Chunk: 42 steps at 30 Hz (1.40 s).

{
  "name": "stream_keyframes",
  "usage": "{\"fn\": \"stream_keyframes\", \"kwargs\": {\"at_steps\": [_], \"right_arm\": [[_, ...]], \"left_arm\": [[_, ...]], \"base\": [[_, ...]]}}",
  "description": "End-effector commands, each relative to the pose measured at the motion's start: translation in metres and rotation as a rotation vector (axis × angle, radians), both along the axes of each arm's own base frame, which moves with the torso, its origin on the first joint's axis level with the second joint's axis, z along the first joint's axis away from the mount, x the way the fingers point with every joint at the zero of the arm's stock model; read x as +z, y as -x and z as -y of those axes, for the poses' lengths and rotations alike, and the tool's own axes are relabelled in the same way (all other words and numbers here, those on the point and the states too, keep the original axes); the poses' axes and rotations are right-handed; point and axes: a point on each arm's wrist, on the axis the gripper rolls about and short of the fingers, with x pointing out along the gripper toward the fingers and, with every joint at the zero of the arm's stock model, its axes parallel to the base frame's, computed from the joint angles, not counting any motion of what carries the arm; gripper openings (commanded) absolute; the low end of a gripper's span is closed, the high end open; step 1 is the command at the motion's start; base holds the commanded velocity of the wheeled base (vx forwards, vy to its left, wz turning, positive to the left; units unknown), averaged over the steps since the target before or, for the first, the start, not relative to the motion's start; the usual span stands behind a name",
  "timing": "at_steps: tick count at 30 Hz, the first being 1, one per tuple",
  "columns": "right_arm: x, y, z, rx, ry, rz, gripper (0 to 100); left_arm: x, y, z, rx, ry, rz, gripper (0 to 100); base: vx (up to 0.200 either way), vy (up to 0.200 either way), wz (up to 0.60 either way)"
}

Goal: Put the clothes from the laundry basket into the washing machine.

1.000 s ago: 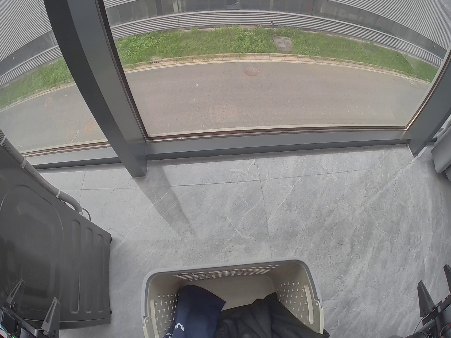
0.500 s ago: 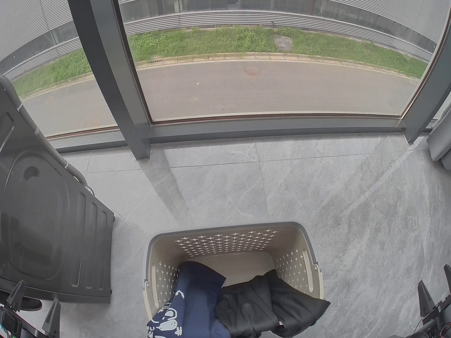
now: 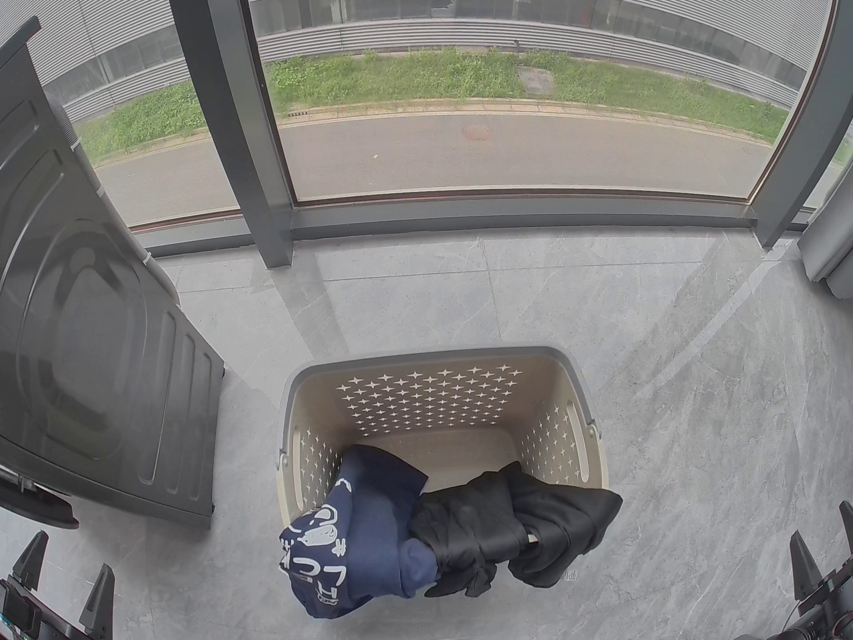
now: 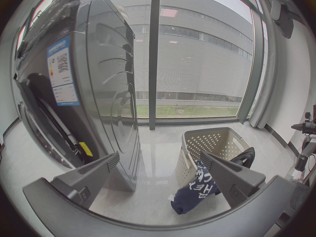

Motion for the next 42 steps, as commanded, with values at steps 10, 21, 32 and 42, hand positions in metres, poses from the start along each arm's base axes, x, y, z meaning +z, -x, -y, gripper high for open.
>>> {"fn": "stream_keyframes", "kwargs": {"at_steps": [10, 21, 32, 42], "right_arm": [[-0.0048, 0.0001, 0.0000, 0.001, 0.000, 0.001, 100], [-0.0048, 0.0001, 0.0000, 0.001, 0.000, 0.001, 100], [-0.0048, 0.0001, 0.0001, 0.002, 0.000, 0.001, 100], [-0.0048, 0.0001, 0.0000, 0.001, 0.000, 0.001, 100]], "left_arm": [[-0.0052, 0.0000, 0.0000, 0.001, 0.000, 0.000, 100], [-0.0052, 0.0000, 0.0000, 0.001, -0.002, 0.000, 100], [-0.0053, 0.0000, 0.0000, 0.001, 0.000, -0.002, 100], [-0.0053, 0.0000, 0.0000, 0.001, 0.000, -0.002, 100]], "base": [[-0.200, 0.000, 0.00], [-0.073, 0.018, 0.00], [0.000, 0.200, 0.00], [0.000, 0.200, 0.00]]}}
